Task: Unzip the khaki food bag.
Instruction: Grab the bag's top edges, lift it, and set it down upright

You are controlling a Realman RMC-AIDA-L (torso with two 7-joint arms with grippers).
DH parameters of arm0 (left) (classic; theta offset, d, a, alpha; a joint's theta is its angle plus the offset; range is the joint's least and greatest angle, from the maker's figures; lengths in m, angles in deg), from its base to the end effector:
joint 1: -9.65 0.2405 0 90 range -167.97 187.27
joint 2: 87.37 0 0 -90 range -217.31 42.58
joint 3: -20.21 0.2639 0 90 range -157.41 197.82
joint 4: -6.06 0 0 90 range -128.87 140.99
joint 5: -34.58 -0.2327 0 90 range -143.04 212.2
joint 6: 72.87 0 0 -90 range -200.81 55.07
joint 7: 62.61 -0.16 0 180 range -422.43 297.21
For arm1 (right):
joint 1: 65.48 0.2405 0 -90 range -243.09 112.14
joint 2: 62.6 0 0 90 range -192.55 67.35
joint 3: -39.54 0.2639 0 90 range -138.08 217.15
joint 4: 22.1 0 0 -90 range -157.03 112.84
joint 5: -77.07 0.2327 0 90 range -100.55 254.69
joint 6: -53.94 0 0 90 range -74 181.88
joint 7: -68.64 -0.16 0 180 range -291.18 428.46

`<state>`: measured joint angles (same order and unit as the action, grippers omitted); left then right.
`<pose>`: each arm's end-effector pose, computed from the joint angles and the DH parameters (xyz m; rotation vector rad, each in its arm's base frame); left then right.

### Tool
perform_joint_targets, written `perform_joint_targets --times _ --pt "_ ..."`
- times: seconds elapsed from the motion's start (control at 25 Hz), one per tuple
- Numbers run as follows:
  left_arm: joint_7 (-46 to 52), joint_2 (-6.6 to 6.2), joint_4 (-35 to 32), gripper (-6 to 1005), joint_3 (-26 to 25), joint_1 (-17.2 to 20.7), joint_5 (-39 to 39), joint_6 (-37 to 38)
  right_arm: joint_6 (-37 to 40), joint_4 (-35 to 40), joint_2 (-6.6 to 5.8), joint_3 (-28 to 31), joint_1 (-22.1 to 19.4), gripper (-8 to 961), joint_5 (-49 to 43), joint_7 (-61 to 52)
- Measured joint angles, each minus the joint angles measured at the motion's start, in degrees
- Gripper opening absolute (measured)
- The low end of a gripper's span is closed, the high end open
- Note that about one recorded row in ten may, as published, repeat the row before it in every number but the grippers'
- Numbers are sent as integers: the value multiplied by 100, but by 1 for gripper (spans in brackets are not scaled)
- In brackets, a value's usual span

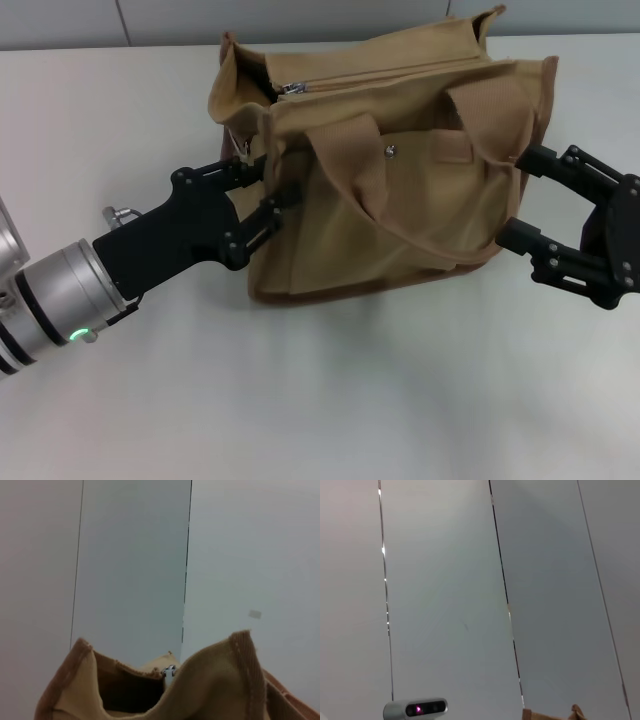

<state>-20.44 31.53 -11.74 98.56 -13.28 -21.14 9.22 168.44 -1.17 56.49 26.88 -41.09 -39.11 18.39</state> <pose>-0.2714 0.3167 -0.0745 -2.4044 -0.3459 -1.0583 0.2864 0.2697 0.0000 -2.4236 0.2794 1.3500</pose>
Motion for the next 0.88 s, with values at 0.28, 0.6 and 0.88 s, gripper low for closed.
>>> perform_joint_targets --times 0.28,0.6,0.88 --pt "-3 0 -11 346 -6 8 4 43 -5 -1 0 0 -14 812 0 4" --pt "79 -49 -50 78 -705 41 4 57 -67 -8 0 1 -10 810 13 7" --pt "593 -157 -421 61 -2303 217 6 1036 -78 -20 0 9 -17 809 234 -26"
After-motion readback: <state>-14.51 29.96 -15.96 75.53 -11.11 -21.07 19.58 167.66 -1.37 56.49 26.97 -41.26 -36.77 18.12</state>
